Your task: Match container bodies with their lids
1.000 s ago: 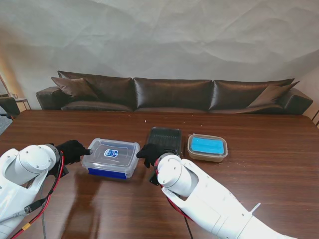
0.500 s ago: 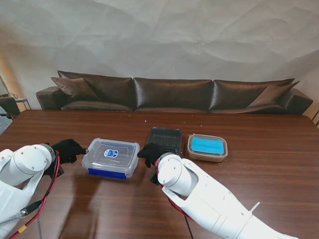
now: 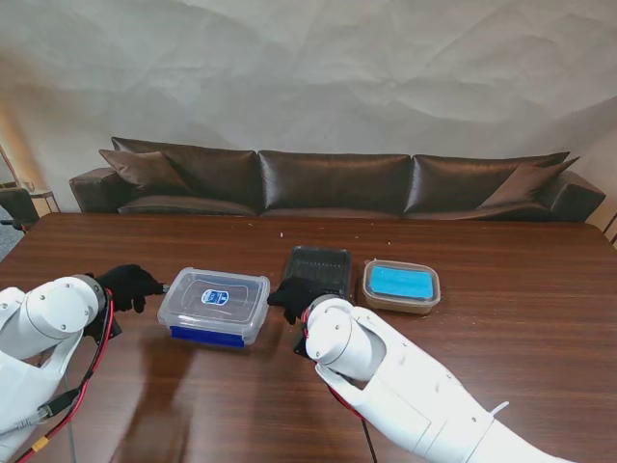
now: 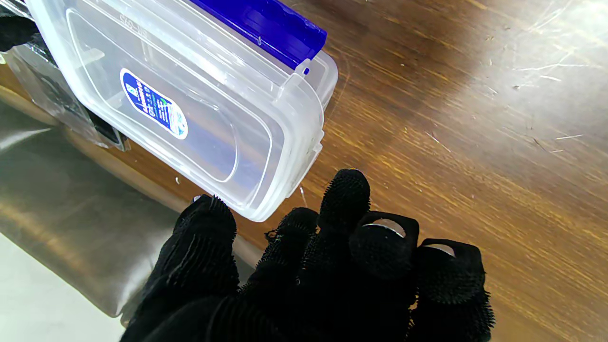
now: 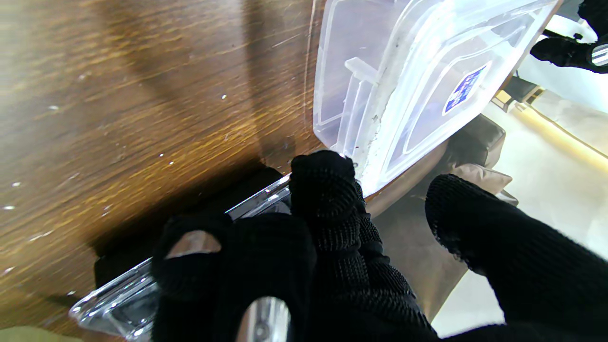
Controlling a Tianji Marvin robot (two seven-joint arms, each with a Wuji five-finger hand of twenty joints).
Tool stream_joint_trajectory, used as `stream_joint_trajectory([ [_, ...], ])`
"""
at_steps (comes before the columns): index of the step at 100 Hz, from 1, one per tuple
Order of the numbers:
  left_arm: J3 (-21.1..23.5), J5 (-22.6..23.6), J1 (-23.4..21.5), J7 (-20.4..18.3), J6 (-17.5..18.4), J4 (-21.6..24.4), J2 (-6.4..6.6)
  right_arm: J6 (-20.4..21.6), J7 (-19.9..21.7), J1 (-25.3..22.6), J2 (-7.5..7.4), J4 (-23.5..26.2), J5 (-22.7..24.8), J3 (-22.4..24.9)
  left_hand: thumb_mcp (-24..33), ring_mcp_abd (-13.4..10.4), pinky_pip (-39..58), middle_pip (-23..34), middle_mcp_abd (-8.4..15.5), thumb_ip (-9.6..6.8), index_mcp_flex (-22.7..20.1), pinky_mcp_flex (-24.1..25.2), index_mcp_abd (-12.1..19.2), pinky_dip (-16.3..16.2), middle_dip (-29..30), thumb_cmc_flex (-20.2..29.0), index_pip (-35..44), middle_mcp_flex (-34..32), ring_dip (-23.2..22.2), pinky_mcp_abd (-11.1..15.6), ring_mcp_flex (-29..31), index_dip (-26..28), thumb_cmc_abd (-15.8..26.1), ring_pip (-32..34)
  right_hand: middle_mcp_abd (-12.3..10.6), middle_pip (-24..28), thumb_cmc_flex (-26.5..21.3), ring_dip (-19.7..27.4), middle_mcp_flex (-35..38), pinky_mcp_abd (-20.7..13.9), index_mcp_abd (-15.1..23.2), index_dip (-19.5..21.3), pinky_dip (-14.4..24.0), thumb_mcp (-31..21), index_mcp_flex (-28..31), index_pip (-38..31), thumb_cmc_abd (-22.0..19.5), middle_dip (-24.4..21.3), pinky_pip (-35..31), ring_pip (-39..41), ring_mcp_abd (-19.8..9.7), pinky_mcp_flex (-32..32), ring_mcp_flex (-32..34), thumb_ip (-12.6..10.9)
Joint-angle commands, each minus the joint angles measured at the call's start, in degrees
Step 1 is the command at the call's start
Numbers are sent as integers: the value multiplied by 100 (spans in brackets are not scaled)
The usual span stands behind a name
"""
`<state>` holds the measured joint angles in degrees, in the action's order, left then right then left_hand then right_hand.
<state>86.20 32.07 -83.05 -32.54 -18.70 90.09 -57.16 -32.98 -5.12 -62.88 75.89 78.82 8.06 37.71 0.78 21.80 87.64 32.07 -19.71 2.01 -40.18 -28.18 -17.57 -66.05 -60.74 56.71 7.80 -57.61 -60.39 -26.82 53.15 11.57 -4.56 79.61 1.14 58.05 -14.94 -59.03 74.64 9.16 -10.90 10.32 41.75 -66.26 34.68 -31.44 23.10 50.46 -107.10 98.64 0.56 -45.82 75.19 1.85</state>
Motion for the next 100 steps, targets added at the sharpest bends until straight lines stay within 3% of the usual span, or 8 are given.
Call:
stream_joint_trajectory([
  [1,-21,37,36,-142,-68,41,-15,-71,122,14,-7,34,6,-19,-124,114,96,-20,-240,-145,-6,-49,106,-67,59,-193,-47,116,51,55,14,33,281,-67,310,40,206,34,510,140,181,-30,58,149,22,-6,-29,-24,-998,442,-655,-2233,25,-84],
  [37,-132,182,66,-280,-251,161,15,-214,187,25,-27,37,99,-69,-144,97,106,34,-242,-138,102,-60,171,-57,8,-269,-108,198,60,50,22,28,327,-69,314,-1,233,43,484,176,204,-17,47,221,75,-35,-28,-47,-968,446,-655,-2228,24,-70],
  [63,-150,614,33,-383,-276,221,40,-129,193,33,-17,-29,96,-116,-177,-76,134,-297,-276,-119,229,-100,500,10,164,-438,-139,696,85,227,-51,40,352,-132,314,-3,242,46,484,177,259,-18,47,244,128,-36,-36,-52,-967,447,-655,-2228,24,-71],
  [76,-198,762,36,-325,-224,157,28,-85,151,23,-1,-63,111,-133,-168,-262,181,-925,-367,-115,252,-58,683,122,769,-506,-103,1240,73,454,-217,120,378,-149,317,-5,247,47,486,177,300,-23,48,253,154,-26,-40,-54,-967,447,-655,-2228,24,-70],
  [82,-244,793,52,-243,-224,107,15,-65,142,13,-2,-61,120,-136,-165,-236,190,-1290,-425,-118,236,-42,697,143,1268,-517,-90,1379,89,477,-288,162,389,-223,321,-5,255,48,486,177,315,-24,48,263,173,-26,-40,-55,-967,447,-655,-2228,24,-68],
  [100,-363,634,103,-92,-346,-13,-12,4,142,7,2,-68,123,-174,-162,-43,105,-1530,-465,-121,205,128,641,108,1646,-529,-81,1340,154,454,-413,203,426,-469,322,-5,265,50,486,177,331,-34,48,291,215,-7,-52,-55,-967,444,-656,-2228,24,-62],
])
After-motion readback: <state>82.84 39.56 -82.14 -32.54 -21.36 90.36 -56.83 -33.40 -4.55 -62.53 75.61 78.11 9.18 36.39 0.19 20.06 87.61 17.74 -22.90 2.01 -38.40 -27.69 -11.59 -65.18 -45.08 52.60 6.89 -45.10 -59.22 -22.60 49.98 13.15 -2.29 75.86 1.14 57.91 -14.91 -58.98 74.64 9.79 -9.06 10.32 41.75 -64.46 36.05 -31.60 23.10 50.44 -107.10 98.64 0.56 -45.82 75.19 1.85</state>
